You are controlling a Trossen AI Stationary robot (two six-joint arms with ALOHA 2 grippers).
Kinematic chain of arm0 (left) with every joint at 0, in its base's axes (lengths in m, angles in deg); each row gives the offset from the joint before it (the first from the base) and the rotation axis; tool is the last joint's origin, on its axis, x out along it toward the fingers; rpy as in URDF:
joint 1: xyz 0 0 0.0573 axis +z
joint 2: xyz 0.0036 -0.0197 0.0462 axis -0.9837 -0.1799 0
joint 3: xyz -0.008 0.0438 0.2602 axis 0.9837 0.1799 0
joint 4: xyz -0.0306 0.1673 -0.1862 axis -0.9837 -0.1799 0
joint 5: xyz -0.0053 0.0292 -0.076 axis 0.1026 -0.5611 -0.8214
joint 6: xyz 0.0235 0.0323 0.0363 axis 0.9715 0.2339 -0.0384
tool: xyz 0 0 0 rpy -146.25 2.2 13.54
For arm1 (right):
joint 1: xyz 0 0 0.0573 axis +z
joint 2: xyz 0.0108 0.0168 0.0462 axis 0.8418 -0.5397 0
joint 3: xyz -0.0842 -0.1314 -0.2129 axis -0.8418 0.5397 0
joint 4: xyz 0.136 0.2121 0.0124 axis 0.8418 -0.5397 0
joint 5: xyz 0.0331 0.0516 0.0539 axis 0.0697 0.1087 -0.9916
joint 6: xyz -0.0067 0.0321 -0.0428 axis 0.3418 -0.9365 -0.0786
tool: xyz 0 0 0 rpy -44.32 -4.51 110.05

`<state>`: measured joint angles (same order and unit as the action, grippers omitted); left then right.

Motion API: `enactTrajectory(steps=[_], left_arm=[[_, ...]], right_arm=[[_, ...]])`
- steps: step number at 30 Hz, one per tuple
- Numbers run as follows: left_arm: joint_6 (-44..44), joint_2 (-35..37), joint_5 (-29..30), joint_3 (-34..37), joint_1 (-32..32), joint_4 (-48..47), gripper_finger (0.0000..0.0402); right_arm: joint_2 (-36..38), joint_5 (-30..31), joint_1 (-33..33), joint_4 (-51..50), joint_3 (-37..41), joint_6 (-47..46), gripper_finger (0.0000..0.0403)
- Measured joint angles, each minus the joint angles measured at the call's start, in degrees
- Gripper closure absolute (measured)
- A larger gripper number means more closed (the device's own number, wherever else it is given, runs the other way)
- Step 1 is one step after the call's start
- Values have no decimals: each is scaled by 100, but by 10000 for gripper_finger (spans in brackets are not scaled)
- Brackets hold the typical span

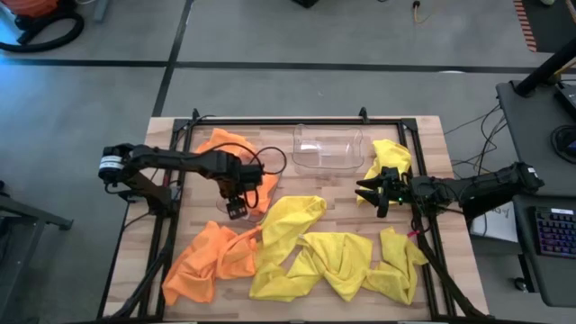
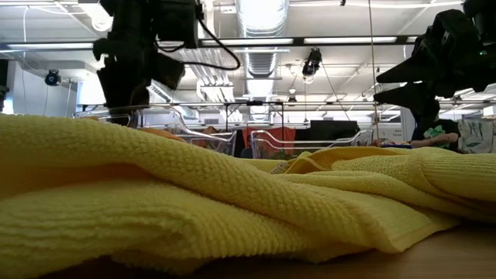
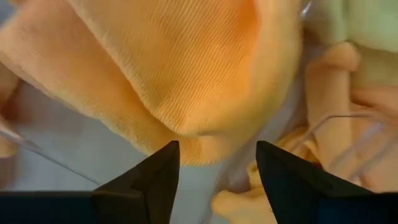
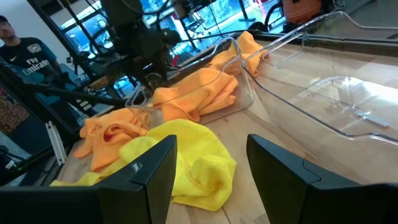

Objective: Sort microfiber towel by color & place in baskets
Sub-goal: Put the orange microfiber towel into the left transparent bin

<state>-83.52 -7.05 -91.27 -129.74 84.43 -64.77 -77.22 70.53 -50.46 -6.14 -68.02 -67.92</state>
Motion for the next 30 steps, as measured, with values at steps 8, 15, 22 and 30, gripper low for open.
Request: enactTrajectory(steps=[8,15,22,30], left_arm=[[923,-10,510,-779,30,-54,227],[1648,-182,282,-765,256,10,384],[2015,-409,2,-418,251,139,401],[2015,-875,-42,-208,238,499,401]], right_arm=[[2,0,-1,0,0,0,213],[0,0,-2,0,0,-2,213],[2,0,-1,-2,0,-4,213],[0,0,-2,-2,4,-4,213]])
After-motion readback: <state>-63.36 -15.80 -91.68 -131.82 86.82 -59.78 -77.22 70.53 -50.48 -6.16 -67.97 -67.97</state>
